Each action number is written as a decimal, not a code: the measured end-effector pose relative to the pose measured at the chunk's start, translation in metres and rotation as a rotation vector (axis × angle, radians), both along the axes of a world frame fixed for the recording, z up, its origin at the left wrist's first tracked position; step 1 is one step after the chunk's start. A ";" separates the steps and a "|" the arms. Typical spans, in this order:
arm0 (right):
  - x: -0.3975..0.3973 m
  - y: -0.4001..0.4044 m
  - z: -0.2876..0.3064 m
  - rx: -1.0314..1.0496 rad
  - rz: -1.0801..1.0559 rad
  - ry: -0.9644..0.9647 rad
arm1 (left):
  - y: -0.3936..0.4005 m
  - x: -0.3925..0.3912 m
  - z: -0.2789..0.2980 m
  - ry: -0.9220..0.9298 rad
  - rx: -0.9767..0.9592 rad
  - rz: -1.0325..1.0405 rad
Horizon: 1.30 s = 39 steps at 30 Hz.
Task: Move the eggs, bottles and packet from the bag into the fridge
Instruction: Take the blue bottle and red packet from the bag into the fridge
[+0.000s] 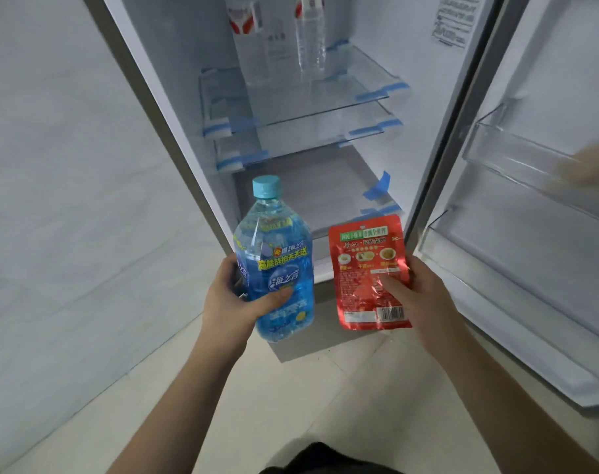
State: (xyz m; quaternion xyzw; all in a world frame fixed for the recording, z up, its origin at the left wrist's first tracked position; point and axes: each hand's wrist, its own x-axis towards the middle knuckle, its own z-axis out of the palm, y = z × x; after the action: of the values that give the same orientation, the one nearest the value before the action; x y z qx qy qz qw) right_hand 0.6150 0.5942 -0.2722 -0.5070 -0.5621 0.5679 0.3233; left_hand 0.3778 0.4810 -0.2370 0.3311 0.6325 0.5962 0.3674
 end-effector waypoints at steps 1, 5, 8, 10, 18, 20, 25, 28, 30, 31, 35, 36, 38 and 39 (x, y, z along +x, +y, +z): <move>-0.006 0.008 -0.001 0.002 0.013 -0.017 | 0.005 -0.004 0.000 0.003 0.005 0.008; -0.032 0.042 -0.005 0.009 0.055 -0.061 | 0.032 -0.024 0.000 -0.042 0.029 -0.001; -0.054 0.062 -0.009 0.013 0.067 -0.053 | 0.053 -0.042 -0.003 -0.059 0.041 -0.019; -0.069 0.074 -0.007 0.018 0.077 -0.066 | 0.068 -0.056 -0.002 -0.052 0.051 -0.022; -0.113 0.117 -0.012 -0.008 0.034 -0.068 | 0.126 -0.099 0.002 -0.074 0.079 -0.109; -0.118 0.123 -0.017 -0.027 0.034 -0.064 | 0.134 -0.106 0.000 -0.106 0.085 -0.126; -0.129 0.148 -0.034 -0.048 0.006 -0.104 | 0.152 -0.122 -0.005 -0.159 0.079 -0.150; -0.138 0.170 -0.045 -0.047 0.005 -0.136 | 0.164 -0.128 -0.004 -0.171 0.078 -0.136; -0.144 0.186 -0.056 -0.056 0.005 -0.148 | 0.171 -0.130 -0.004 -0.188 0.077 -0.131; -0.147 0.194 -0.062 -0.069 0.015 -0.149 | 0.174 -0.131 -0.004 -0.190 0.078 -0.126; -0.161 0.225 -0.079 -0.157 0.071 -0.121 | 0.185 -0.129 -0.003 -0.184 0.088 -0.077; -0.164 0.234 -0.082 -0.166 0.084 -0.128 | 0.188 -0.128 -0.001 -0.184 0.088 -0.055; -0.169 0.252 -0.088 -0.167 0.109 -0.155 | 0.194 -0.126 0.001 -0.179 0.088 -0.019; -0.171 0.260 -0.090 -0.169 0.113 -0.160 | 0.197 -0.126 0.002 -0.174 0.087 -0.006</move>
State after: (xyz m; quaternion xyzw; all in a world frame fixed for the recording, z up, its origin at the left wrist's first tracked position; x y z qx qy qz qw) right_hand 0.4441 0.8540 -0.3623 -0.5436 -0.5639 0.5884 0.2008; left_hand 0.2516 0.6778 -0.2349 0.2957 0.5707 0.6484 0.4080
